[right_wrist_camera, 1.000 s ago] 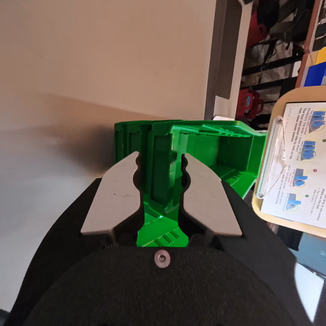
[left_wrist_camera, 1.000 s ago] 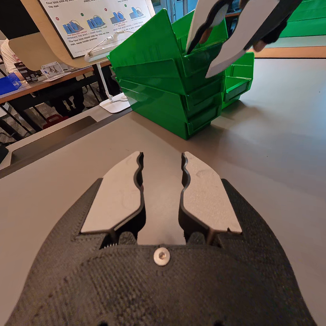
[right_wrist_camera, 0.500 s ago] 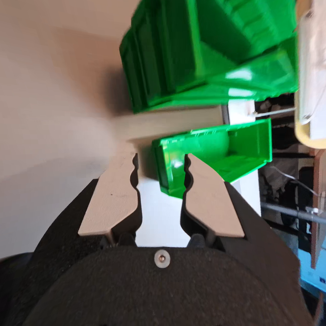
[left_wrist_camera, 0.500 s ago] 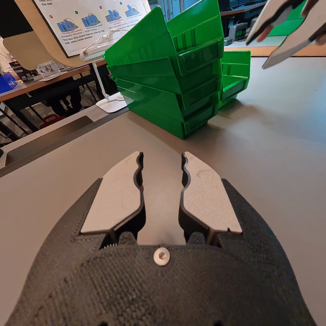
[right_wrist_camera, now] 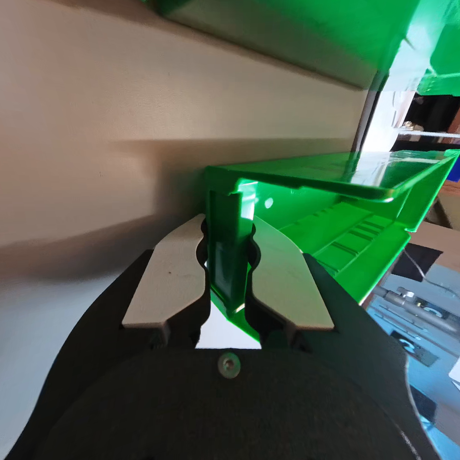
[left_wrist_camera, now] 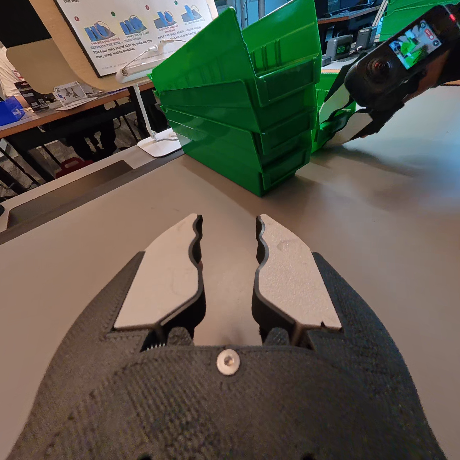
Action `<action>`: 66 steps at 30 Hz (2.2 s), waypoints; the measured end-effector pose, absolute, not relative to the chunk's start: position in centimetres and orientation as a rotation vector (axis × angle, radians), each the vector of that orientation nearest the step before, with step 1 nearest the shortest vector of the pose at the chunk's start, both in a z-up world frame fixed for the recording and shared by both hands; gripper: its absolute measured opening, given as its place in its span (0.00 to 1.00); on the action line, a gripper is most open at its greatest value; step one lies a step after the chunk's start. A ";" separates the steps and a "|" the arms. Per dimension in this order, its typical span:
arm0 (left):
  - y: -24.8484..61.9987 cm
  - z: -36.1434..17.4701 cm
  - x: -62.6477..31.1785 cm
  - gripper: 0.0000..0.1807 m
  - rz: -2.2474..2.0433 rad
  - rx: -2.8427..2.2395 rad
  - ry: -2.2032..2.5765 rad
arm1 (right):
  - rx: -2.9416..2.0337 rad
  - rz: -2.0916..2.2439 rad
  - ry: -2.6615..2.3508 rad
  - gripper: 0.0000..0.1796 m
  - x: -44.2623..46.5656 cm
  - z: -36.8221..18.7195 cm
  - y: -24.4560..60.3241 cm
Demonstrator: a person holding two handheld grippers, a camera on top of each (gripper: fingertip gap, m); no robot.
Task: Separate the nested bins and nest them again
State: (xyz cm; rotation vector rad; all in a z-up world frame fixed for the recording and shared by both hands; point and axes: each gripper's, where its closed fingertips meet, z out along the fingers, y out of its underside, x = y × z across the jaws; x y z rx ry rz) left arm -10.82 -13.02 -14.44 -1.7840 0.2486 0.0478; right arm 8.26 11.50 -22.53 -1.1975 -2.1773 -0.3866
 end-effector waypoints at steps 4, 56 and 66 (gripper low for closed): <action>-13.0 -14.4 -10.8 0.23 0.042 -1.782 0.248 | -1.206 -0.364 -2.177 0.15 9.3 -22.2 10.8; -13.2 -14.0 -11.2 0.22 0.050 -1.766 0.238 | -1.082 -0.276 -2.237 0.18 -3.9 -7.6 2.9; -13.3 -13.9 -11.2 0.22 0.050 -1.762 0.234 | -1.022 0.046 -1.997 0.22 -2.2 -2.9 -0.5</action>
